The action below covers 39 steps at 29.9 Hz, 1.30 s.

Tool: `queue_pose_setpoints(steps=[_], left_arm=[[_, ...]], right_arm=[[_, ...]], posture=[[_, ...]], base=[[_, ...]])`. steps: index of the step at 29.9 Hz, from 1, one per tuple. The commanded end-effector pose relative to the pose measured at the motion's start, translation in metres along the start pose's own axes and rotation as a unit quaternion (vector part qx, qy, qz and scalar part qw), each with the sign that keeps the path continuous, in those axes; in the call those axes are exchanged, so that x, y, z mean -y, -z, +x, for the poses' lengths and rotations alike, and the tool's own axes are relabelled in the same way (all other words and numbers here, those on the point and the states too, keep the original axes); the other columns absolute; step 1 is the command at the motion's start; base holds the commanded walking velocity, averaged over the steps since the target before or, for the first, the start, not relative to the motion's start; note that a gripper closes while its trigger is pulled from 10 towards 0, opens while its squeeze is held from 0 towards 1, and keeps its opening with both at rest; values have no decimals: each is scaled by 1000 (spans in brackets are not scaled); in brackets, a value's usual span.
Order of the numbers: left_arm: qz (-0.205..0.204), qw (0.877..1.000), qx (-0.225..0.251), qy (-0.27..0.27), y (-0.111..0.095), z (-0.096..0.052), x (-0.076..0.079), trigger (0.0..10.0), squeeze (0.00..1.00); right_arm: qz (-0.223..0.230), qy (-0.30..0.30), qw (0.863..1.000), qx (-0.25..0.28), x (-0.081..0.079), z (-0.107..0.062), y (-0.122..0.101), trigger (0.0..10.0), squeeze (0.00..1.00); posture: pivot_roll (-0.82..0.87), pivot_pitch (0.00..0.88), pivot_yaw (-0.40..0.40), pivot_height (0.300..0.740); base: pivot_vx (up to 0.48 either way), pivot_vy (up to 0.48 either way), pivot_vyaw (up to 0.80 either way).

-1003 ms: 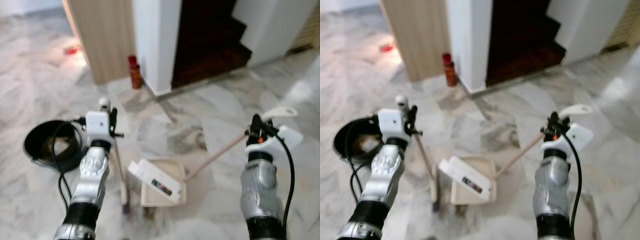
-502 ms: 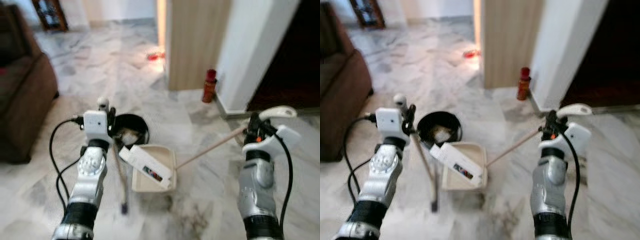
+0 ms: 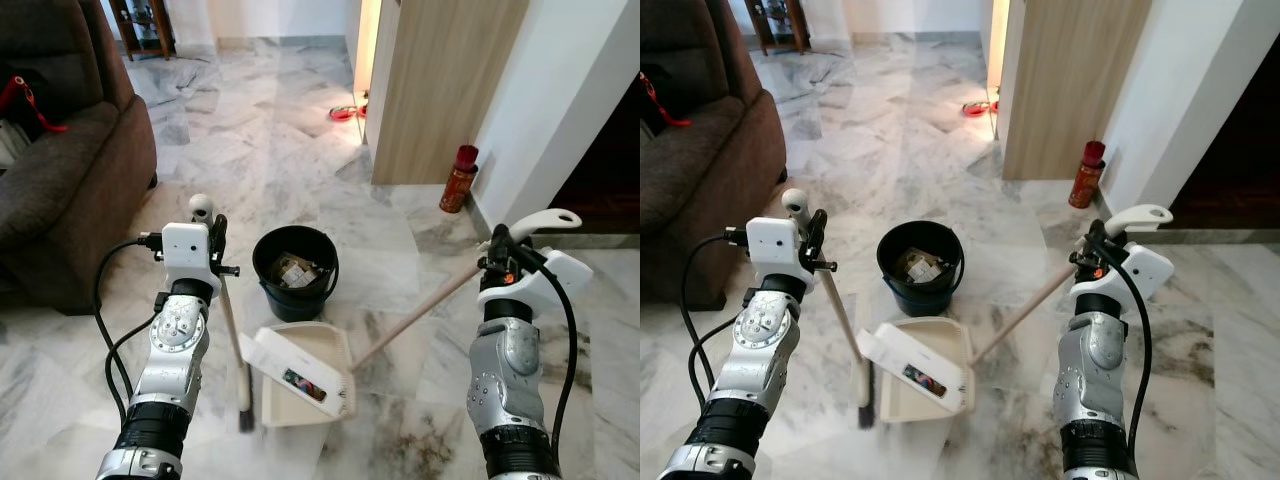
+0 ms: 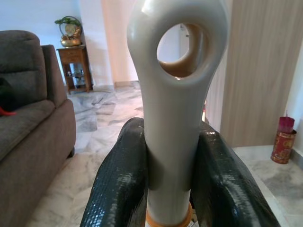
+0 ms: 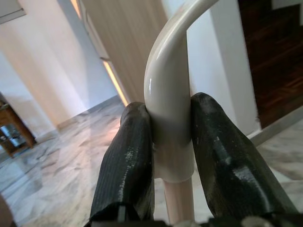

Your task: Sweep floor

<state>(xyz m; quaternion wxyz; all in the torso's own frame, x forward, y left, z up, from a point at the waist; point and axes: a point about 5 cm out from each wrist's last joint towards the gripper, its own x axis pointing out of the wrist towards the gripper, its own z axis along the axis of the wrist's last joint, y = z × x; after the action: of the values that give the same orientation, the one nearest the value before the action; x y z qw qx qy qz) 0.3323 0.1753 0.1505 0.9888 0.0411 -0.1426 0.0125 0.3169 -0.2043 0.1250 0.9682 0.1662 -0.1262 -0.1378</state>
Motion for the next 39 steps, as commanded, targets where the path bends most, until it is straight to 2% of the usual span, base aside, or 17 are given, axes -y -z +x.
queue_pose_setpoints(steps=[1, 12, 17, 22, 39], left_arm=[[15, 1000, 23, -4, -10, 4, -5, 10000, 0], [13, 1000, 20, -9, -9, 3, -3, 10000, 0], [11, 1000, 20, -6, -8, 3, -2, 10000, 0], [11, 1000, 23, 2, -9, 7, 0, 10000, 0], [13, 1000, 21, 10, -3, 5, 0, 10000, 0]], right_arm=[[8, 2, 1000, 25, -1, 7, -11, 10000, 0], [10, 6, 1000, 28, 1, 8, -13, 10000, 0], [9, 4, 1000, 29, 0, 7, -13, 10000, 0], [9, 5, 999, 34, 0, 8, -14, 10000, 0], [6, 6, 1000, 26, 1, -4, -4, 10000, 0]], posture=[[134, 36, -5, 740], [125, 56, -12, 740], [114, 7, -6, 740], [109, 0, 3, 740], [103, 0, 3, 740]], base=[[0, 0, 0], [0, 0, 0], [0, 0, 0], [0, 0, 0], [0, 0, 0]])
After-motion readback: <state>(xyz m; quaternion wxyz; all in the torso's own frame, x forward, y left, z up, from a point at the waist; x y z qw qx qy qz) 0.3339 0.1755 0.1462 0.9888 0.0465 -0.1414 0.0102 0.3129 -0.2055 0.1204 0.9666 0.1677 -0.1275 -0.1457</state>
